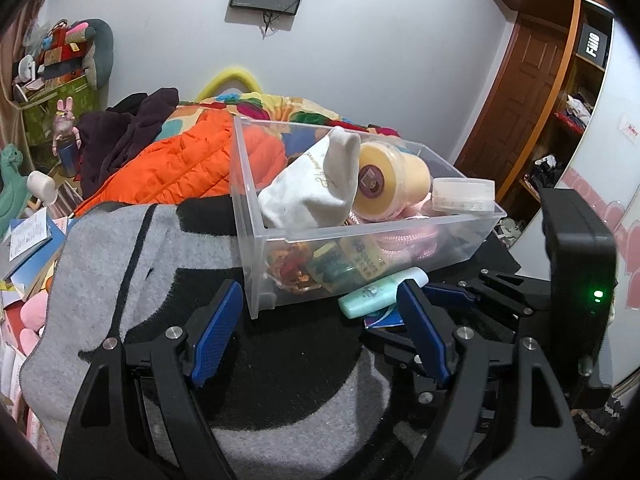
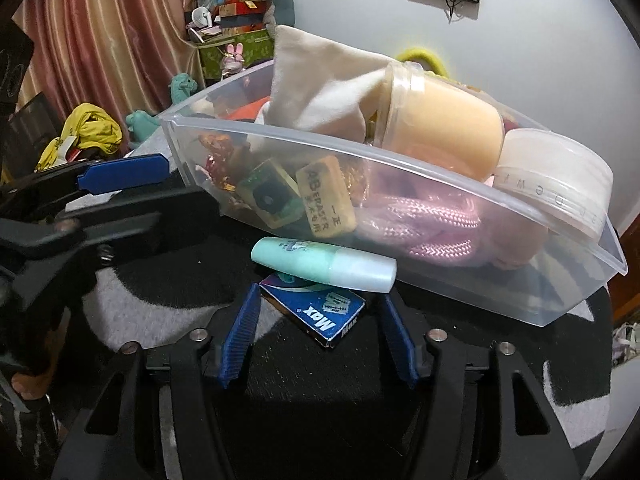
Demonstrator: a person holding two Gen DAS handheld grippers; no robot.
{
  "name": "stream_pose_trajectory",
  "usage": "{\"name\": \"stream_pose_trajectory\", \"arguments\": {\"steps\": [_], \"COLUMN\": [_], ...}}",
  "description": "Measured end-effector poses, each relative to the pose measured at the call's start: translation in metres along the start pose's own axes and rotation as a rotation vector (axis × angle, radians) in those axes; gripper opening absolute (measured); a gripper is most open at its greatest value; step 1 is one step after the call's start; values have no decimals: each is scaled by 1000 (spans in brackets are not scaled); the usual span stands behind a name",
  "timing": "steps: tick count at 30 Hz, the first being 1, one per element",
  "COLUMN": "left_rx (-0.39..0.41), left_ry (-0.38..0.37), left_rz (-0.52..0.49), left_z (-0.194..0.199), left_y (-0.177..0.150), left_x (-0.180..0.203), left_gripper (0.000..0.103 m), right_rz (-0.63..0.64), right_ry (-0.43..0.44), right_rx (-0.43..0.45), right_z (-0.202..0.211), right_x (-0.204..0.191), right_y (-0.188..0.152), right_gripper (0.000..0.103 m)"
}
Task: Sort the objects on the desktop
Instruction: 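Grasp the blue Max box with the right tool while the left reaches the teal tube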
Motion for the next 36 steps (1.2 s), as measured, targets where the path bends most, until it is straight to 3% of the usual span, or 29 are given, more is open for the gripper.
{"name": "stream_pose_trajectory", "arguments": {"steps": [5,8,15,24,28,32,36], "left_rx": [-20,-35,-77,-125,-216,-253,-289], "left_ry": [0,3,54,139,175,191,164], "left_rz": [-10,-24,-101,-217,-257,-254,-178], "left_z": [-4,-7,-16,-24,-44,-53,-60], "left_y": [-1,-2,-4,-10,-15,-13,-9], "left_x": [1,4,18,53,66,74,71], "left_gripper": [79,79,80,80,80,80,81], "right_rz": [-4,-17,-59,-127,-159,-122,-90], "right_ry": [32,51,62,7,20,12,1], "right_rx": [17,31,71,108,105,108,100], "right_z": [12,21,49,71,67,68,66], "right_x": [0,5,24,58,62,56,51], "right_y": [-8,-16,-40,-53,-59,-62,-62], "right_gripper": [34,31,30,30,30,30,33]}}
Point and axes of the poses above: each gripper's, at about its wrist camera, not at the fingertips, and z roughly against the way its jaws point, x to its right, y to its top, the point moved 4 cm from there along -z, roughly the way its jaws point, and after that the axes turned 11 degrees about y, right-handed, at the moved point
